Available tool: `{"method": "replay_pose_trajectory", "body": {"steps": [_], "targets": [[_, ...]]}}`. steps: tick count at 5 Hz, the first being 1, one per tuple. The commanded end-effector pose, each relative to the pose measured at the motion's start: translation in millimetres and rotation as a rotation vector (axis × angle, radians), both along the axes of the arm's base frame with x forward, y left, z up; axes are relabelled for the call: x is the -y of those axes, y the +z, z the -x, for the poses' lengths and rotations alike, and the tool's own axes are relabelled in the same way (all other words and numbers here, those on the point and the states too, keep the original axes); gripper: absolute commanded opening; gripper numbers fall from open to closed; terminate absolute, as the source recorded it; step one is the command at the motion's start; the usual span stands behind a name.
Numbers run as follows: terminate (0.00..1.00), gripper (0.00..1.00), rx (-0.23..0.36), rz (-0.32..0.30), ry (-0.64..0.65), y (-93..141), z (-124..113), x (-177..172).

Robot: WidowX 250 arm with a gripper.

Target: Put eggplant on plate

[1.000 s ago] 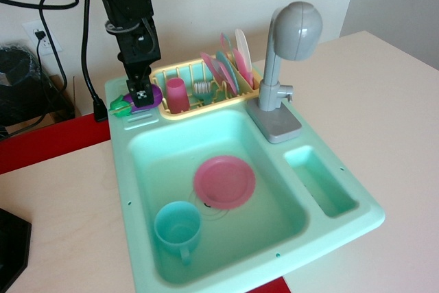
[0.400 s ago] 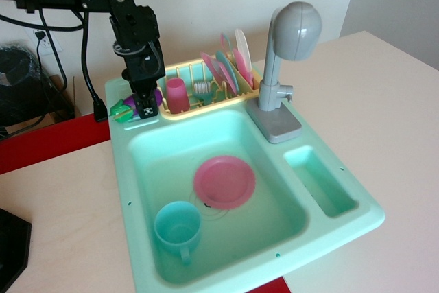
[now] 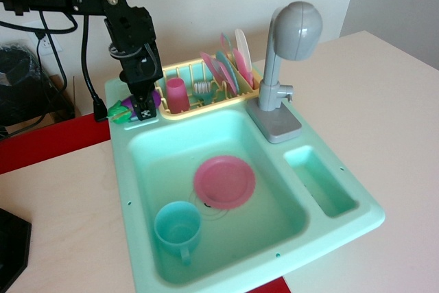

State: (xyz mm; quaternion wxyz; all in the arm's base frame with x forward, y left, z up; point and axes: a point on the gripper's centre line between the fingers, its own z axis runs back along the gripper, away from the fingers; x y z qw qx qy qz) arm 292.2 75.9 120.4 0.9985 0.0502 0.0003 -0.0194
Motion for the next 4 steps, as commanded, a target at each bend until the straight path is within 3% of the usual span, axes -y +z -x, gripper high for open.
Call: {"method": "replay_pose_trajectory", "body": {"steps": [1,2,4], "targets": [[0.0,0.0,0.151,0.006,-0.077,46,-38,28],[0.0,0.0,0.179,0.04,-0.119,56,-57,50],[0.0,0.0,0.138,0.119,-0.192,33,-76,99]]}}
